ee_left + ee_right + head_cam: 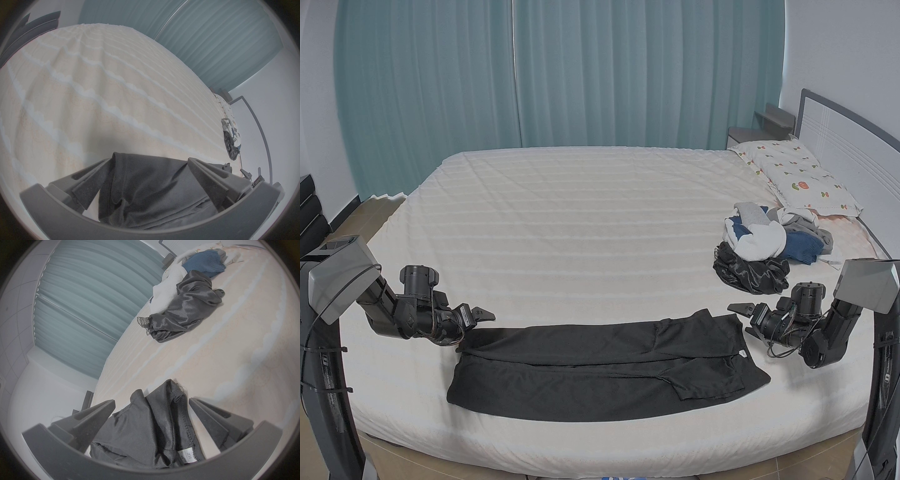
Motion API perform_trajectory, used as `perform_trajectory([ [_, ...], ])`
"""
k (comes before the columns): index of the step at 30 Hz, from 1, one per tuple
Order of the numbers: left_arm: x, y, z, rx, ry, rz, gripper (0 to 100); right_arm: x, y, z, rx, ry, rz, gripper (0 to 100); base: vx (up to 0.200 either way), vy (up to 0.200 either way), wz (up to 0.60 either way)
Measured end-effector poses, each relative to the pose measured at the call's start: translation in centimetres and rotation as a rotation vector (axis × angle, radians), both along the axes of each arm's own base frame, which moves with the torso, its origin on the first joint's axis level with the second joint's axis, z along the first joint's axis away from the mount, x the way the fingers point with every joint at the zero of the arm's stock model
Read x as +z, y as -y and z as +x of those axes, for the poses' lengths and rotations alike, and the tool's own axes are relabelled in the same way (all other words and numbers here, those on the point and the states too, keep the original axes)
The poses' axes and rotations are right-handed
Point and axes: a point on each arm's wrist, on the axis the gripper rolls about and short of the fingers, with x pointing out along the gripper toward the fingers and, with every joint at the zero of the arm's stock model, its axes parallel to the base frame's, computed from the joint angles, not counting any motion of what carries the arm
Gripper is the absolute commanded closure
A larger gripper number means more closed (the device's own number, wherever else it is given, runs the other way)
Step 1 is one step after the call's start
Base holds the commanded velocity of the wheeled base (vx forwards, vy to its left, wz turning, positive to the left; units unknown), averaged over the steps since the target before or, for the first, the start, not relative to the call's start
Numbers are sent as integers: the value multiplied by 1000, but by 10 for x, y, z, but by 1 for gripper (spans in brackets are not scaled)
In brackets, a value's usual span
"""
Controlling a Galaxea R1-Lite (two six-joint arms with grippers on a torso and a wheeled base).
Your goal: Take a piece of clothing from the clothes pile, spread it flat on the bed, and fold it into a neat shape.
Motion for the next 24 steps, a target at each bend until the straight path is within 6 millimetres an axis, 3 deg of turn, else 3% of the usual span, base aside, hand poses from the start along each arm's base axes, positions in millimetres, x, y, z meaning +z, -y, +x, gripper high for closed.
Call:
perform_trajectory([
  [5,-4,0,5,25,2,24,0,-1,0,0,0,-1,0,0,0,0,0],
  [6,-5,-1,7,35,2,33,100,-2,-1,0,0,-2,0,0,0,0,0],
  [24,-8,-12,13,123,9,25,100,-7,-2,11,4,3,-1,0,0,0,0],
])
